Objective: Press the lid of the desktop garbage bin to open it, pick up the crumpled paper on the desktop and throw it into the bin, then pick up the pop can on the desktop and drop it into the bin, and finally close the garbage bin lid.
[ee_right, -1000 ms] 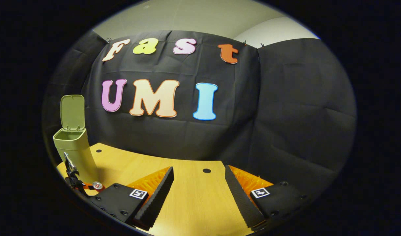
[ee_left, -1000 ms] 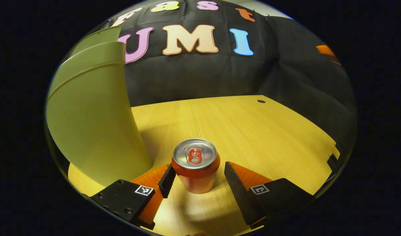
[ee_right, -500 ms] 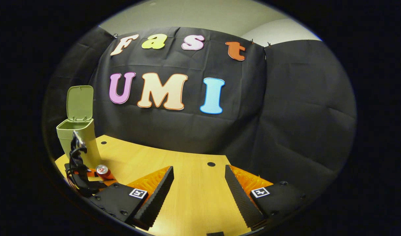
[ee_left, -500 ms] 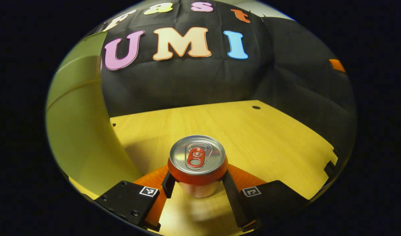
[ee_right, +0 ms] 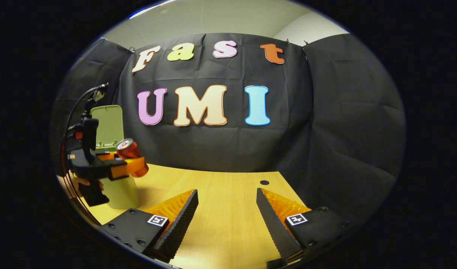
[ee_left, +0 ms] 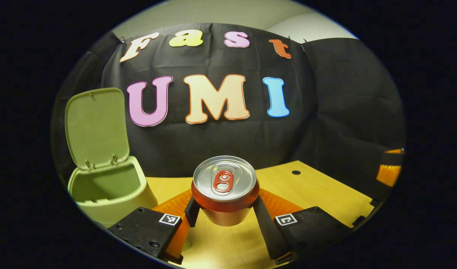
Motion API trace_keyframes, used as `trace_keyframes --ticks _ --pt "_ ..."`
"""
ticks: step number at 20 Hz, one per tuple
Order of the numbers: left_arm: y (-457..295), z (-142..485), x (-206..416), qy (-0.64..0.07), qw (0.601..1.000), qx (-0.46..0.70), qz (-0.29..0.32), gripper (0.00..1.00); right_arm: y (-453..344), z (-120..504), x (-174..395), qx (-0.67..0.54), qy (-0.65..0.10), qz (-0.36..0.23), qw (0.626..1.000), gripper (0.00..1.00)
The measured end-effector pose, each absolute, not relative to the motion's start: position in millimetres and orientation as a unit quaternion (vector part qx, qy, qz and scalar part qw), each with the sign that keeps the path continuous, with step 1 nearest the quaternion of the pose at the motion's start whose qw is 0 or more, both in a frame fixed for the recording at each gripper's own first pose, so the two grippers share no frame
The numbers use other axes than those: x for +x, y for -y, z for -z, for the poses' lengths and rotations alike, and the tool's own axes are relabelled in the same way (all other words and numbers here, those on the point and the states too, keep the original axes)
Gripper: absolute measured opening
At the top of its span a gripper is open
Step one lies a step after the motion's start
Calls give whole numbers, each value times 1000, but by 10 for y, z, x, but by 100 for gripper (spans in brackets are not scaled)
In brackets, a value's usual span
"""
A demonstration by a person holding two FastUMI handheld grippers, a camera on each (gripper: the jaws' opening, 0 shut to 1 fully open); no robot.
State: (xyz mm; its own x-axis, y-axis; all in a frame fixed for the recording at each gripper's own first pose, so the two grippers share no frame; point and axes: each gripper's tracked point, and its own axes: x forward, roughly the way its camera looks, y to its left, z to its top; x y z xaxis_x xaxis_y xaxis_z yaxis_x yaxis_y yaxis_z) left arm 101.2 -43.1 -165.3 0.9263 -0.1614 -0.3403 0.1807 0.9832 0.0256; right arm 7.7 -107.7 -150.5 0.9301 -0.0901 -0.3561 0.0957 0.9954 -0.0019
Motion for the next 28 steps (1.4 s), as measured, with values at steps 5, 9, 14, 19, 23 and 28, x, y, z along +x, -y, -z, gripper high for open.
trace_keyframes --ticks 5,9,14,19,23,28 --pt "-185 1022 1270 -114 992 56 10 76 1057 1633 99 34 -190 44 980 100" --pt "-763 941 1227 -112 990 71 -51 76 1009 1752 108 58 -202 39 977 98" --pt "-1373 1132 1037 -135 980 79 -122 77 982 1828 131 51 -212 32 975 97" --pt "-1776 1090 896 -134 972 80 -174 89 853 1796 208 43 -217 14 975 97" --pt "-1942 484 1142 -102 973 83 -188 96 743 1722 277 30 -209 2 977 97" --pt "-2172 -388 1621 -19 977 76 -200 99 688 1723 261 40 -201 11 979 97"
